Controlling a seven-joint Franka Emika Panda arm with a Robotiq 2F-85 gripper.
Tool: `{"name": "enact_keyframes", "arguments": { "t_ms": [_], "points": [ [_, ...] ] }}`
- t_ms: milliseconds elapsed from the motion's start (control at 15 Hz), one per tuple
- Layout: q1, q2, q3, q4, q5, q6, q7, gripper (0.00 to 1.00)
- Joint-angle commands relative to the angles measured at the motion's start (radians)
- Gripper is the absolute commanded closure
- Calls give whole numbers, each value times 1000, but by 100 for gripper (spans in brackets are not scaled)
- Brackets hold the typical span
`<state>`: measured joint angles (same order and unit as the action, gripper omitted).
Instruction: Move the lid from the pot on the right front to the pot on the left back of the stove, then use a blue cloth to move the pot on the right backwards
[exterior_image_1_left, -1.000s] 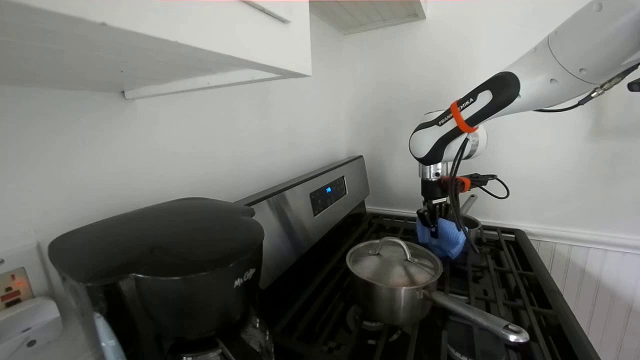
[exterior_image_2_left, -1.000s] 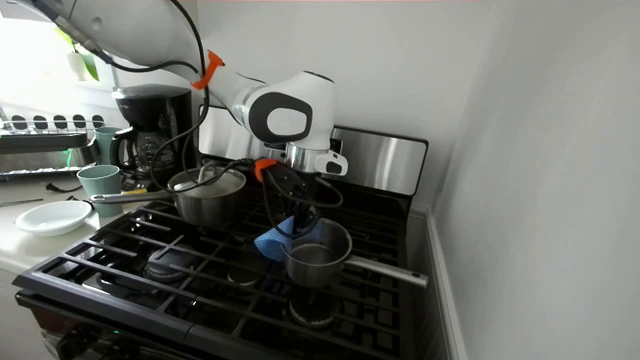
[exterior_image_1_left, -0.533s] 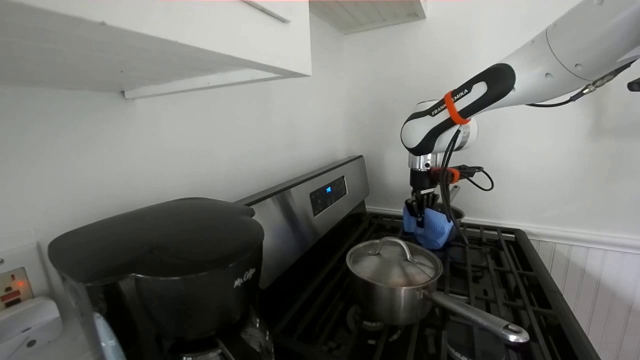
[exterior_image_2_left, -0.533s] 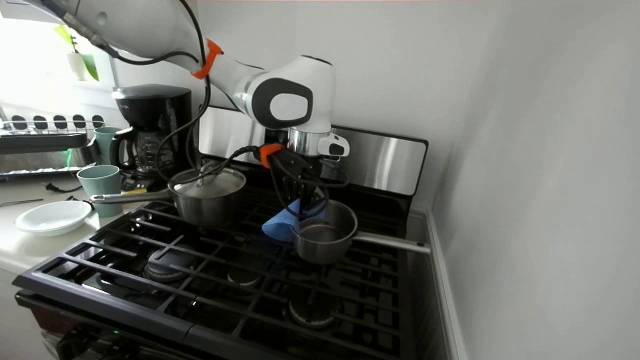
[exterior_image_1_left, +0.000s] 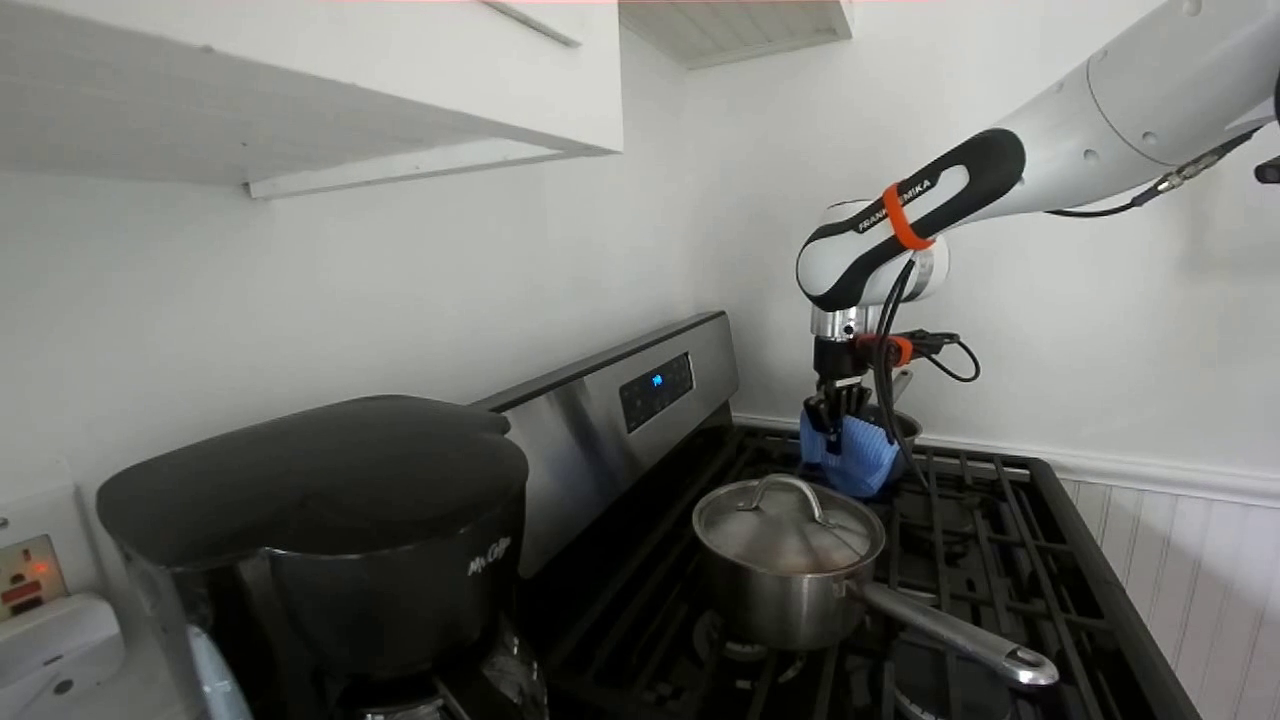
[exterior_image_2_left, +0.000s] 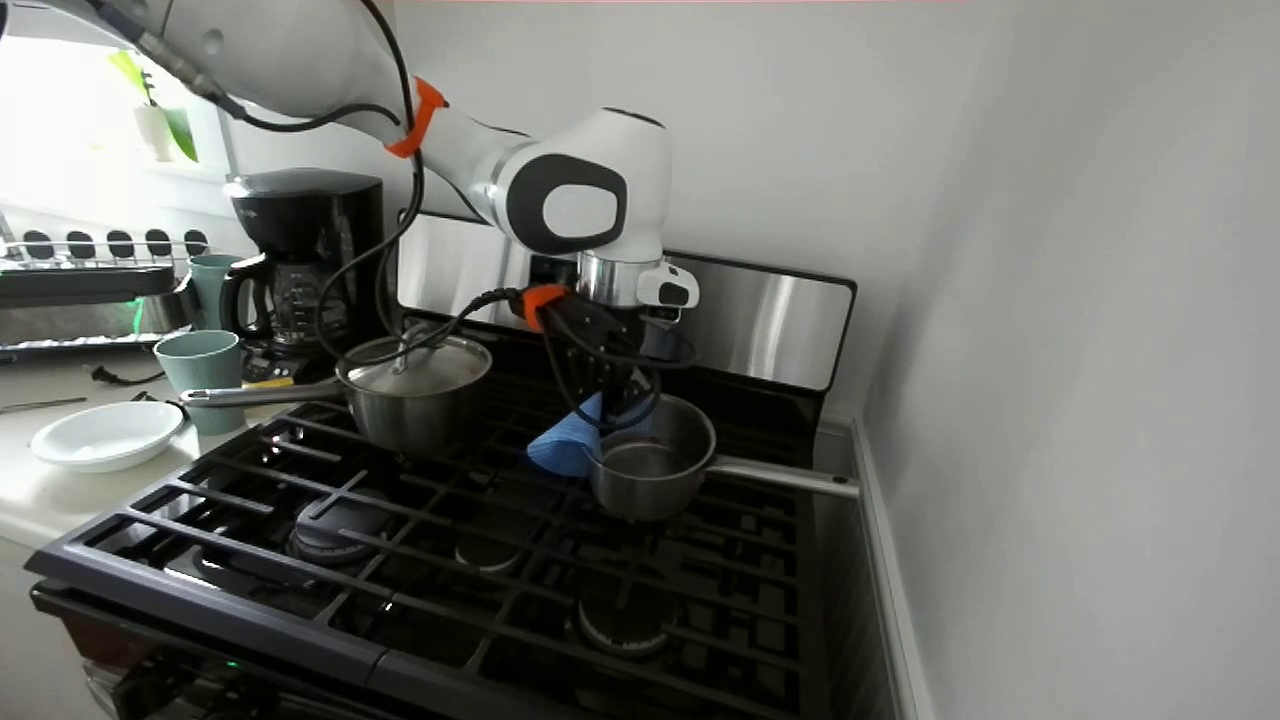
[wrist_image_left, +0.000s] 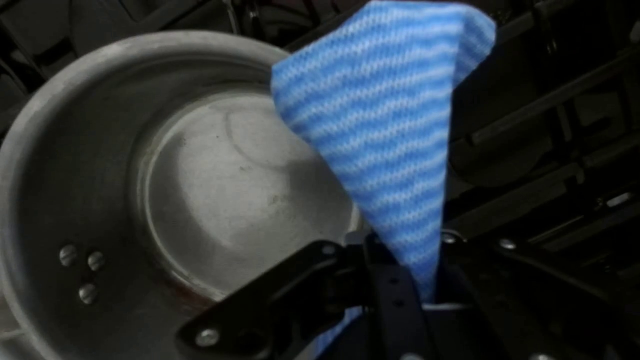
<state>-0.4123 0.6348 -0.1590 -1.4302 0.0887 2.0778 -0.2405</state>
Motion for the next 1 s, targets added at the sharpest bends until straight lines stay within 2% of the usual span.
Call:
{"name": "enact_keyframes", "arguments": {
  "t_ms": [0,400,933],
  "points": [
    [-4,44,10,78,8,-48,2,98],
    [-17,139,47,230,17,-126,-42,98],
    [-16,274,54,424,-27,-170,-126,98]
  ]
}}
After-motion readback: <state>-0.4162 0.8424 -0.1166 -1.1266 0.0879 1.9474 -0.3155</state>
